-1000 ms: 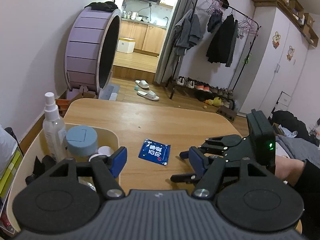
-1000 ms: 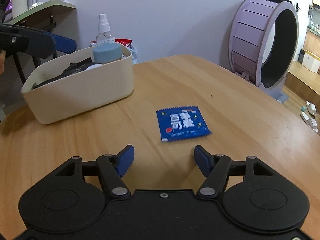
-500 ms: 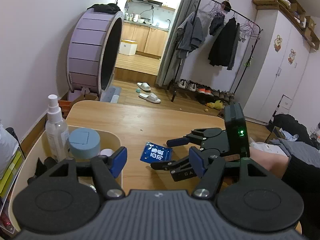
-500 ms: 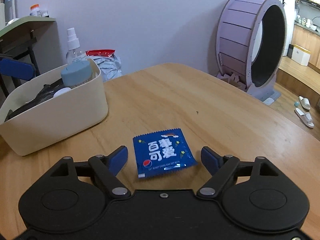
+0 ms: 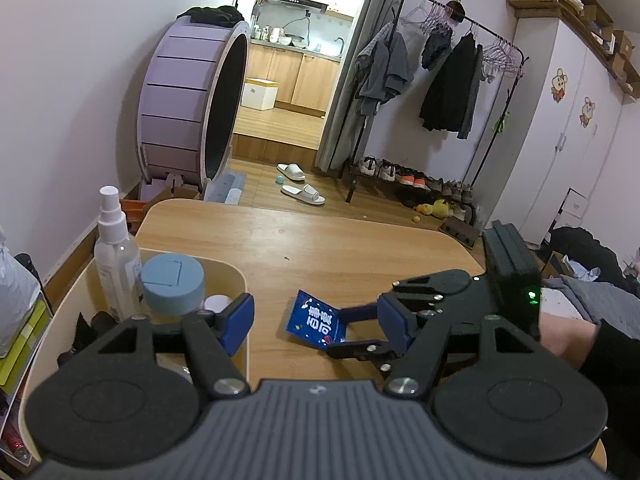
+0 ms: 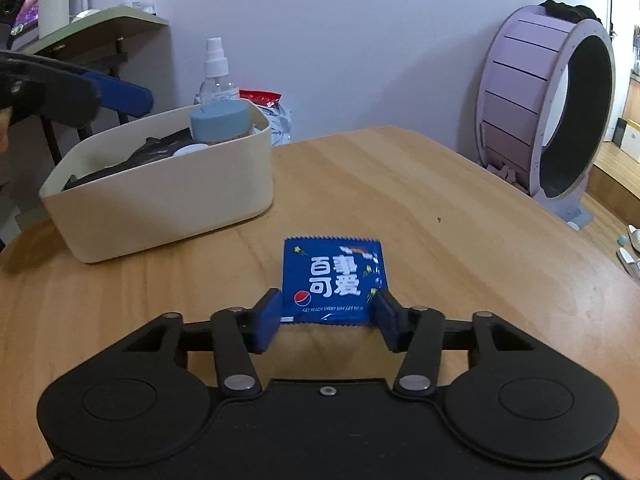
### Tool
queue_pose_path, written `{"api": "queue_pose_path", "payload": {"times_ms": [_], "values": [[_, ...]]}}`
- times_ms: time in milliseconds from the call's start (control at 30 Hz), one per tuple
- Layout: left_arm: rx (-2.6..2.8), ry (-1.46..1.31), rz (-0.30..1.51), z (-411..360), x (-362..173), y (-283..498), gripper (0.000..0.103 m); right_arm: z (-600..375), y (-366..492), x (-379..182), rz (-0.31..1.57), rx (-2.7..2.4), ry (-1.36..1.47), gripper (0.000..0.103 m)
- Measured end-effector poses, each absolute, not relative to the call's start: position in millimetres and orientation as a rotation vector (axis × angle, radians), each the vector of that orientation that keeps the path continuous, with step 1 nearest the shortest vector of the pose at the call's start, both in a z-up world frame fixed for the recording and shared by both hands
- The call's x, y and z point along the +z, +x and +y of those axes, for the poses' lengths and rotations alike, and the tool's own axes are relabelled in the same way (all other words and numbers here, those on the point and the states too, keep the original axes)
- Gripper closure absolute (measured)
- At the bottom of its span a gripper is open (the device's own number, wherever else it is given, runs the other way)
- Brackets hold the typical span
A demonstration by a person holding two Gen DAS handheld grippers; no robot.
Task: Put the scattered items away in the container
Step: 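Open the right tool while bringing the left tool over the blue packet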
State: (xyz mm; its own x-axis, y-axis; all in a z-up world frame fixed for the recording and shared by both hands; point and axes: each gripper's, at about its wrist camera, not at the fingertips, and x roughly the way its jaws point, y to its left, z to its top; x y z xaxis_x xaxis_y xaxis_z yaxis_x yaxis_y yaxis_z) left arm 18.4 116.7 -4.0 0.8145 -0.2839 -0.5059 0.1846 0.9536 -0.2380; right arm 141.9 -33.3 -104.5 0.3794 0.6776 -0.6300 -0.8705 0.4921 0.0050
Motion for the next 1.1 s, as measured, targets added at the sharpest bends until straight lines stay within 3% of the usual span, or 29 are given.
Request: {"api": "queue_pose_path", "payload": {"times_ms": [67,400,500,567,800,933,1100], "values": [[-0.252,-0.177,0.57,115,-5,18,0.036,-38,134,-103,0.618,1.032,-0.363,0.07],[-0.26,-0.121,0.627,84,-17,19,0.036,-73,115,-92,0.645,0.986,-0.298,0.07],[-0.249,-0.095,0.641,68,-23,26,0.036,-94,110,-82,0.599,0.946,-0.189,0.057],[-0.234,-0.088,0.64,61,-29,31,0.036,-103,107,-76,0.574,0.936,-0.189,0.038],[-0.168,-0.065,0.655,54,-53,58,0.036,-131,112,-65,0.576,0.903,-0.165,0.037],[-0.147,-0.012,0.682,43,-60,72,0.036,-139,115,-61,0.584,0.891,-0.136,0.024],[-0.147,-0.007,0.721,46,-71,85,0.036,-150,115,-53,0.55,0.905,-0.103,0.022]]}}
